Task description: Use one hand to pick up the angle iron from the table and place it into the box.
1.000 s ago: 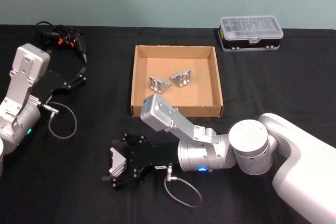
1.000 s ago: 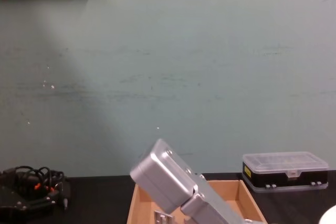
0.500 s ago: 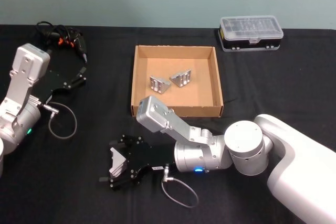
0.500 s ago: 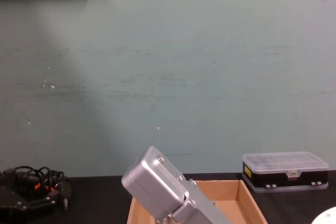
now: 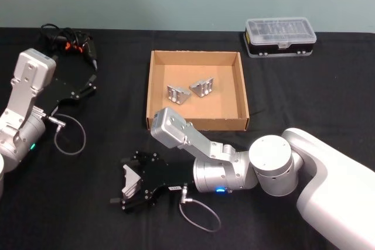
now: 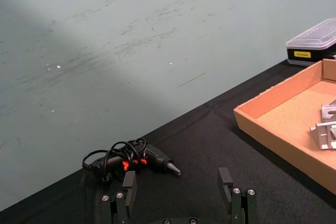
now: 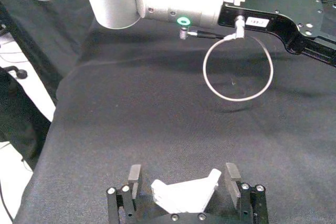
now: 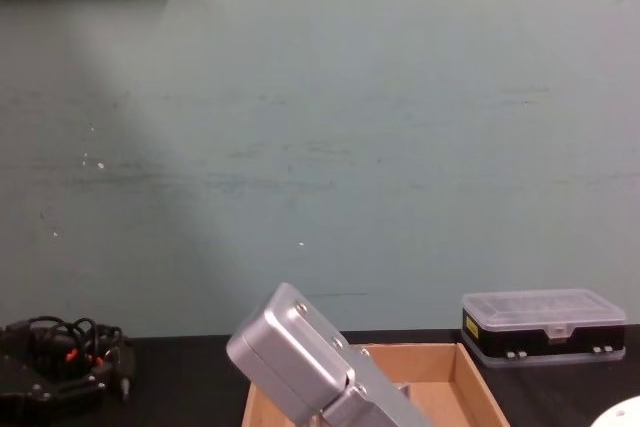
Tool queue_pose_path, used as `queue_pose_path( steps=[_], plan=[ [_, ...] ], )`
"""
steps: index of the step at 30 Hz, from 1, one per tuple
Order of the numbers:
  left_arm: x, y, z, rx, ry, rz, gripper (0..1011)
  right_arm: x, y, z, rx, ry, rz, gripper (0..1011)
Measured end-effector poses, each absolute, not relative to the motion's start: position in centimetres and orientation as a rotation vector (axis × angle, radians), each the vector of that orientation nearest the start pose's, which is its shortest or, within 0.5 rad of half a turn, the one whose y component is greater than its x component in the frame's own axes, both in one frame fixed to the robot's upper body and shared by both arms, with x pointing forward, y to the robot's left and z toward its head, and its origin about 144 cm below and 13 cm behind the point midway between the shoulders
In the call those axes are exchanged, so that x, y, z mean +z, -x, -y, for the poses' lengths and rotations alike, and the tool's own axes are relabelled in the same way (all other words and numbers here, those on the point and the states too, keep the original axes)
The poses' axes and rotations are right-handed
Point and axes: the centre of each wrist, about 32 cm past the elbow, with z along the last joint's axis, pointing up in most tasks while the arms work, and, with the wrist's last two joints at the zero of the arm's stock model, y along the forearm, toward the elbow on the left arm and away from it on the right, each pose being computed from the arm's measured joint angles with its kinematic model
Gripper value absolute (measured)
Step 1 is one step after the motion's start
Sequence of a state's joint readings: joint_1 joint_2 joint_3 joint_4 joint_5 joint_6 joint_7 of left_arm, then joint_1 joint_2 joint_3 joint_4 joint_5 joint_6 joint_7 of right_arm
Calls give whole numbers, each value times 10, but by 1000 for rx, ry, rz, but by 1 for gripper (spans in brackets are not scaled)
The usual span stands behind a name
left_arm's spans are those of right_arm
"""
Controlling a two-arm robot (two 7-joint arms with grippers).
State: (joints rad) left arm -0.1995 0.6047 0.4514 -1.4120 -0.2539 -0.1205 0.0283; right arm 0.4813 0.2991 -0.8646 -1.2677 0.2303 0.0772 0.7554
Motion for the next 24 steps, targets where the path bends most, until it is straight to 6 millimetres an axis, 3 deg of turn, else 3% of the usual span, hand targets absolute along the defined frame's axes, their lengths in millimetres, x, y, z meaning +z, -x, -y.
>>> queue_pose_path(
  steps=[3,14,24],
  plan=[
    [1140,-489,-310,1248,-305,285,1011,1139,-517,117,-140,398,48,997],
    [1140,-489,-310,1248,-304,285,1011,1139,-516,118,-140,397,48,733],
    [1140,-489,-310,1248,-304,285,1011,1139,-516,118,-141,397,48,733]
  ],
)
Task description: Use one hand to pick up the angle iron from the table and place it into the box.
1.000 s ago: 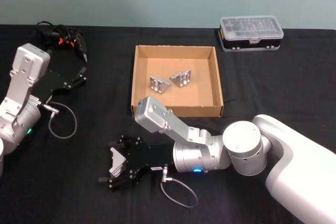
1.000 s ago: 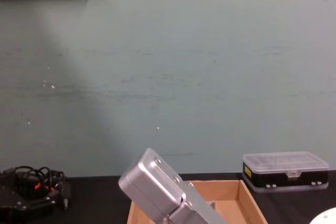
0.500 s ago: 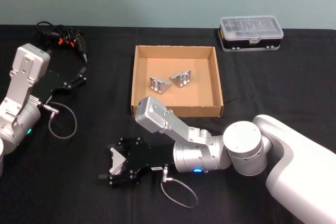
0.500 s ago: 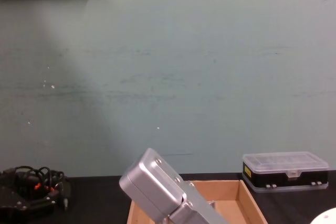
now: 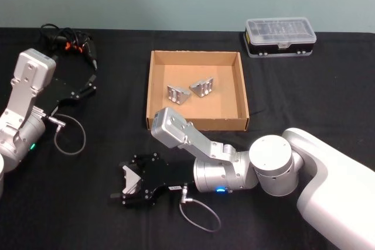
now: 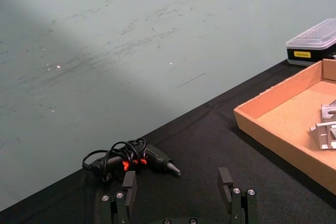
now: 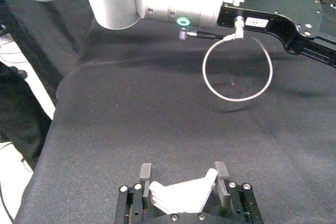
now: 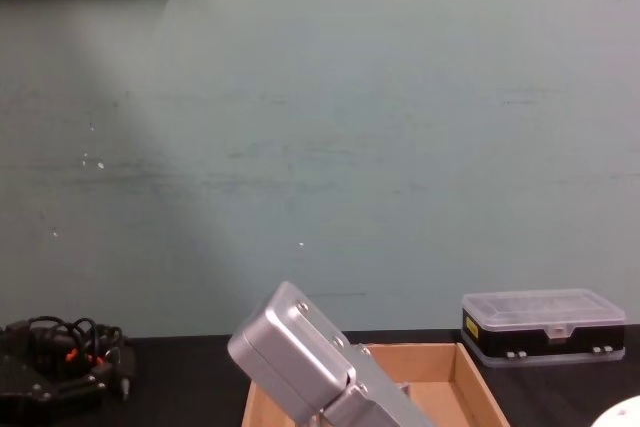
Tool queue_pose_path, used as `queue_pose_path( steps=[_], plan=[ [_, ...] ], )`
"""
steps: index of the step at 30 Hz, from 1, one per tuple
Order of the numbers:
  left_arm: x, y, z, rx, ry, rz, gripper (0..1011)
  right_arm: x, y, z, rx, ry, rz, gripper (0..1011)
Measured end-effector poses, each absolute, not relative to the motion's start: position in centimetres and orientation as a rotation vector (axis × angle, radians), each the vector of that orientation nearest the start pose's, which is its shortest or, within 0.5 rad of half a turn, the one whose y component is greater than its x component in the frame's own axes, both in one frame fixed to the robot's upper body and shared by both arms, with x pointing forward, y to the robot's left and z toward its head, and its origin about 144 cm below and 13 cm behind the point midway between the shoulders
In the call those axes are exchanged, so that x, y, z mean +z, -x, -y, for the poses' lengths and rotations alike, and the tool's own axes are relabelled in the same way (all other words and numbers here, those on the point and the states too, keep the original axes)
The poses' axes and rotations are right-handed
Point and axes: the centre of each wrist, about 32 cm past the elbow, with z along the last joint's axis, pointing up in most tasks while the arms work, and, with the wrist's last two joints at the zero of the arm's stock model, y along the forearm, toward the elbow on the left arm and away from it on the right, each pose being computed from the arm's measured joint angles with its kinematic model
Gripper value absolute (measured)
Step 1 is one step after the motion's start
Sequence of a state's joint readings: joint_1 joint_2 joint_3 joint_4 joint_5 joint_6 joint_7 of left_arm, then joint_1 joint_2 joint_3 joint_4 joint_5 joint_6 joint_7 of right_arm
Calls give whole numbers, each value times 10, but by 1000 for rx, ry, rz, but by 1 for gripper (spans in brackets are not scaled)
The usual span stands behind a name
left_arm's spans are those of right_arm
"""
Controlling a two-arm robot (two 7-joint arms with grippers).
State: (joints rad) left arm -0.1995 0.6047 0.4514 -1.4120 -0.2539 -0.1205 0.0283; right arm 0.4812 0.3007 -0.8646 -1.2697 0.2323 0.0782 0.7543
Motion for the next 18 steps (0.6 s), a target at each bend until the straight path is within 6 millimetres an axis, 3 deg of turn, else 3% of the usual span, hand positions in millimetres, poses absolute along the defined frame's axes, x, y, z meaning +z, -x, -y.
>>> queue_pose_path(
  steps=[12,18],
  plan=[
    [1140,-489,-310,1248,-304,285,1011,1144,-517,123,-171,389,54,733],
    [1140,-489,-310,1248,-304,285,1011,1161,-517,131,-199,352,54,733]
  ],
)
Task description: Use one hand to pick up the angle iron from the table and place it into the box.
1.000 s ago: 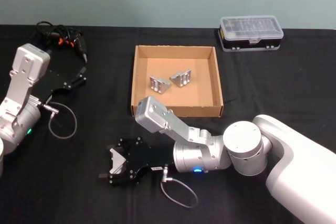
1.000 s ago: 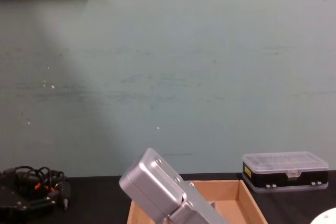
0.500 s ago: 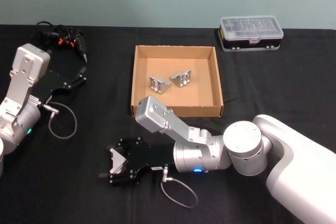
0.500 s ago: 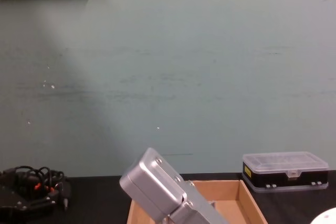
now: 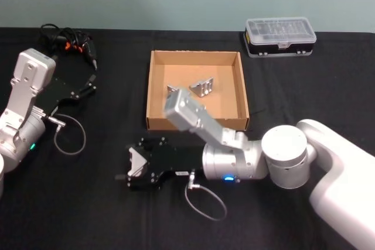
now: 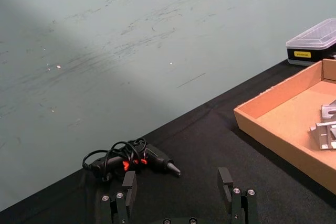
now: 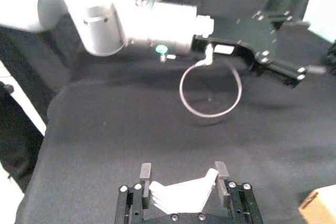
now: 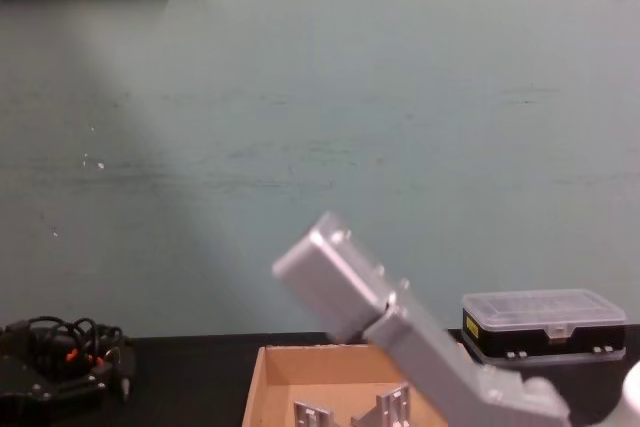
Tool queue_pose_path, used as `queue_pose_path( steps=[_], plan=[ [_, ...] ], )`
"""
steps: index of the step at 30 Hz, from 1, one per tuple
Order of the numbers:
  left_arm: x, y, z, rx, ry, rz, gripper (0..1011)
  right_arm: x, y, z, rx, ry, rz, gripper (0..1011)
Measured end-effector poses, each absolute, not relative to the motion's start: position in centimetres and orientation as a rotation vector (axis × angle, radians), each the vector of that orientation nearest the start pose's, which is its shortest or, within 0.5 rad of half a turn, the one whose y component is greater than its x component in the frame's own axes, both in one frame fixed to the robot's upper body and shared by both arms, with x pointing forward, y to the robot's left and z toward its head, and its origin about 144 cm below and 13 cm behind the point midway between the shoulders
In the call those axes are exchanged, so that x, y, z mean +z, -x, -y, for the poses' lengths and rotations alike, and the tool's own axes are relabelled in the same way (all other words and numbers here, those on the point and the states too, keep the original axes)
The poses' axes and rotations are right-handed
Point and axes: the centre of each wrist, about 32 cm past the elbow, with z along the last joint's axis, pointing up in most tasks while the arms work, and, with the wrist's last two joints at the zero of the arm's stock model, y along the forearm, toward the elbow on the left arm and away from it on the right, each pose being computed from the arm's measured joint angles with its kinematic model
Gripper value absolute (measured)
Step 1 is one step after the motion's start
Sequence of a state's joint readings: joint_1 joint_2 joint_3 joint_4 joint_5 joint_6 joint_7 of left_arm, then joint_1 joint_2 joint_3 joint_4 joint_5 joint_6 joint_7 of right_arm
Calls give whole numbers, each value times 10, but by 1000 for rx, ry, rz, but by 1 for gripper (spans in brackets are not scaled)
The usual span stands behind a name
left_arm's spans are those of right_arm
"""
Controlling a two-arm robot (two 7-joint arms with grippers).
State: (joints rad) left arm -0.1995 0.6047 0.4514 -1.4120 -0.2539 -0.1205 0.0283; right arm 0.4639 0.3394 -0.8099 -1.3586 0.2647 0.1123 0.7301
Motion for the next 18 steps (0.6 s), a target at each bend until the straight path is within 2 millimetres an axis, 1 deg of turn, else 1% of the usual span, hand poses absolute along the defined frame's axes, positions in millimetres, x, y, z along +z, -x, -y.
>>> queue_pose_path(
  steps=[1,3,8,11,14,18],
  plan=[
    [1140,-489,-310,1248,-304,285,1011,1161,-517,131,-199,352,54,733],
    [1140,-489,-310,1248,-304,285,1011,1171,-517,136,-218,339,55,733],
    [1140,-489,-310,1248,-304,285,1011,1184,-520,143,-257,334,53,733],
    [1140,-489,-310,1248,-304,285,1011,1197,-524,152,-301,330,49,733],
    [1140,-489,-310,1248,-304,285,1011,1214,-530,165,-368,327,47,733],
    [1140,-489,-310,1248,-304,285,1011,1229,-537,179,-452,339,51,733]
  ],
)
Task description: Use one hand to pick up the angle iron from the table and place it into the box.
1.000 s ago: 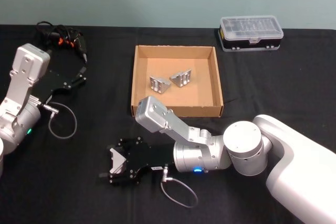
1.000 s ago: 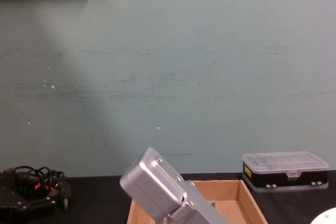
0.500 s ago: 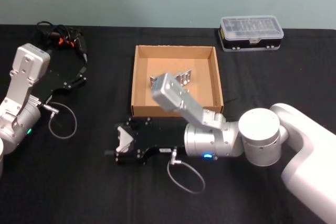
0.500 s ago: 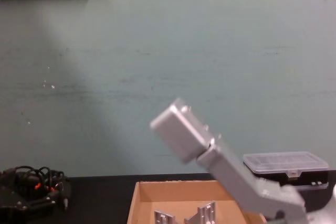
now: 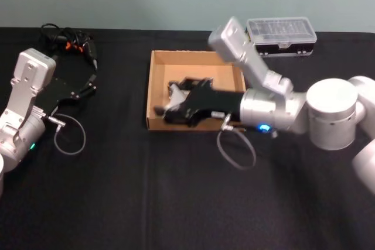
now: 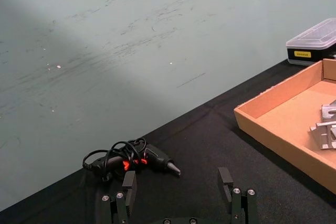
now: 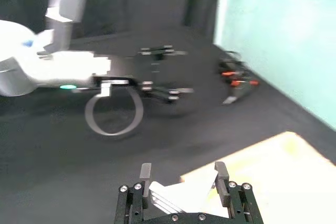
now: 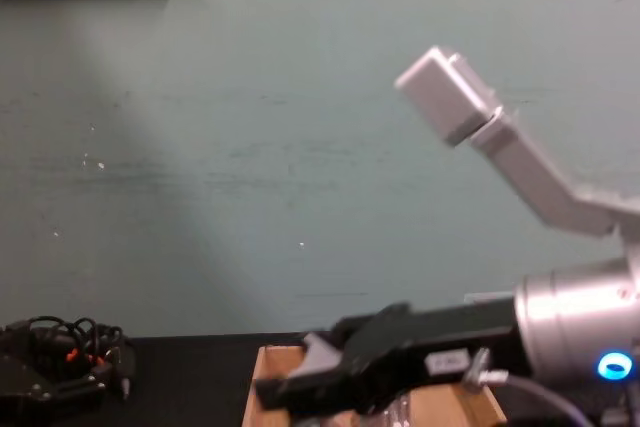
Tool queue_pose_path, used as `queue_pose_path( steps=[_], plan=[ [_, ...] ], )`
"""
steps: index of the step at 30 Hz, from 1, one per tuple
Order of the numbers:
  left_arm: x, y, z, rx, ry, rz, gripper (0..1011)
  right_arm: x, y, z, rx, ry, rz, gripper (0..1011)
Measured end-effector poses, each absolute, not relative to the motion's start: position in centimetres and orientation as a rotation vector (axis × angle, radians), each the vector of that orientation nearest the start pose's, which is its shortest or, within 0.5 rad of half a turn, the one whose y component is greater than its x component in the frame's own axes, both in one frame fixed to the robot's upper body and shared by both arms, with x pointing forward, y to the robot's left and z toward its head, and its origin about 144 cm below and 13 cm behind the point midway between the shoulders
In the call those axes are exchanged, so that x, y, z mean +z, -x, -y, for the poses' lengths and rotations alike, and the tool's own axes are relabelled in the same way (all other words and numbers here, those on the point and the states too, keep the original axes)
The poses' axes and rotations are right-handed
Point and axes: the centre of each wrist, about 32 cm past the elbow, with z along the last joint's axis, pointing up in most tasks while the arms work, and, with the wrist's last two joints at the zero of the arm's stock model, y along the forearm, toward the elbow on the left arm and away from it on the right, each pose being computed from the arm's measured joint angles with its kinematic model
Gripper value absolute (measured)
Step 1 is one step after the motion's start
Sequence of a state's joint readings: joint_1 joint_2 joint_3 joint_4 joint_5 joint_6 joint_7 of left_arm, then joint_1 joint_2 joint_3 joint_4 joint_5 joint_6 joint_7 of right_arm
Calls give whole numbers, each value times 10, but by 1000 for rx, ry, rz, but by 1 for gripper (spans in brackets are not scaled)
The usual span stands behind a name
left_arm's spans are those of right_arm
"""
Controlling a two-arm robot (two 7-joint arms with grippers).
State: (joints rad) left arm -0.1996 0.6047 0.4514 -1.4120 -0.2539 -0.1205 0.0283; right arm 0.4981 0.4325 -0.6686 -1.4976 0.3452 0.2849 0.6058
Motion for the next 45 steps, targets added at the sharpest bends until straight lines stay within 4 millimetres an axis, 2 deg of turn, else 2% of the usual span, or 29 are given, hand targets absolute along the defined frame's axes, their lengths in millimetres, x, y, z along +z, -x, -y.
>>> queue_pose_path(
  steps=[8,17,29,45],
  plan=[
    [1140,-489,-310,1248,-304,285,1011,1244,-552,205,-615,413,52,733],
    [1140,-489,-310,1248,-304,285,1011,1243,-562,220,-715,486,27,733],
    [1140,-489,-310,1248,-304,285,1011,1228,-571,222,-785,562,-16,733],
    [1140,-489,-310,1248,-304,285,1011,1217,-579,213,-765,578,-73,733]
  ],
)
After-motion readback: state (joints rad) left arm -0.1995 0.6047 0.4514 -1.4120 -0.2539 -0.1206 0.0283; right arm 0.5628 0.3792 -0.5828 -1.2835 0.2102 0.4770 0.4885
